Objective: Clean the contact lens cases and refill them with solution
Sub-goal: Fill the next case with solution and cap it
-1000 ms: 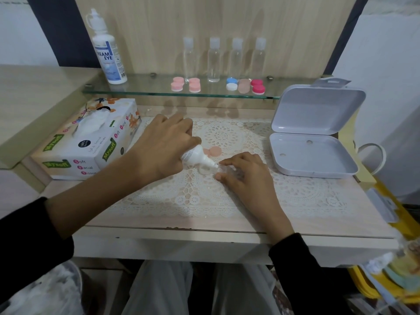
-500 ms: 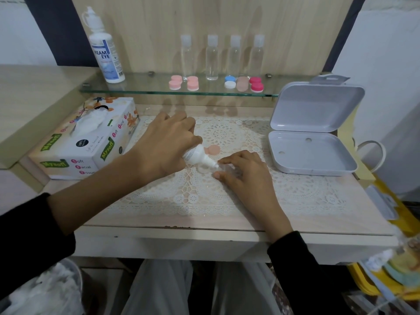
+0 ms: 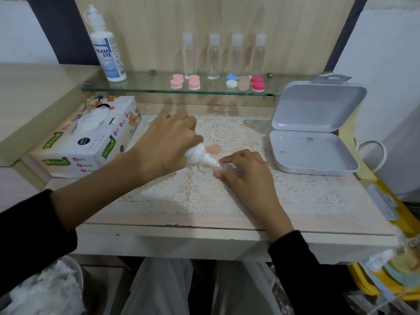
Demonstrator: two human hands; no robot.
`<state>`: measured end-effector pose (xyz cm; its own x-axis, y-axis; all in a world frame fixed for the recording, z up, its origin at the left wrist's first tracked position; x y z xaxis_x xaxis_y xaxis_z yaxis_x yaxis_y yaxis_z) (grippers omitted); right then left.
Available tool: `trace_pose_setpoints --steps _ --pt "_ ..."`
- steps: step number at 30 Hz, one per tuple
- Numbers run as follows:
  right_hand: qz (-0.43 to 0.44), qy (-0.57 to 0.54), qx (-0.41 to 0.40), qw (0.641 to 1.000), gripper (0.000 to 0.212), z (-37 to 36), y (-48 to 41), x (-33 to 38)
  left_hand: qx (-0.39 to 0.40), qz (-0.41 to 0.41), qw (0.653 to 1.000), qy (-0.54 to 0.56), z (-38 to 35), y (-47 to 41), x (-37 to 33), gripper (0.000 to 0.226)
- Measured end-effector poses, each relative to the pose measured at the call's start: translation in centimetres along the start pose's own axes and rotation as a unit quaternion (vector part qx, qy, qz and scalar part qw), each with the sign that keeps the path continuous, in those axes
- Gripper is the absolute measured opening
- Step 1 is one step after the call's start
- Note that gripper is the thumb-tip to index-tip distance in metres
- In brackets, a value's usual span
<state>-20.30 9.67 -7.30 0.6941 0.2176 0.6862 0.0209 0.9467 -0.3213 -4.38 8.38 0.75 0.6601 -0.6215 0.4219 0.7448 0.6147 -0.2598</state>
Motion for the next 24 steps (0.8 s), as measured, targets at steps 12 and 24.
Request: trace_pose_setpoints --steps 12,24 --pt "-0.01 -0.009 -0.001 1.0 0.03 0.0 0.0 0.0 0.028 0.07 0.991 0.113 -1.6 1.4 0.9 0.045" --pt "-0.014 -0.015 0.002 1.0 0.028 0.1 0.0 0.0 -0.201 0.378 0.803 0.415 -5.1 5.8 2.6 0.054"
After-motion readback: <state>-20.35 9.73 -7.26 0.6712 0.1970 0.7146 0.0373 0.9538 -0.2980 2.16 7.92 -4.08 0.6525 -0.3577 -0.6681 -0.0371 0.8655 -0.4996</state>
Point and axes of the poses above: each hand's wrist, its own y-axis away from the middle knuckle, its own z-axis out of the back of the hand, x = y × z, the point moved 5 cm from there along -y, towards the middle knuckle, and after that the axes turned 10 degrees about -z, right-handed, at the moved point
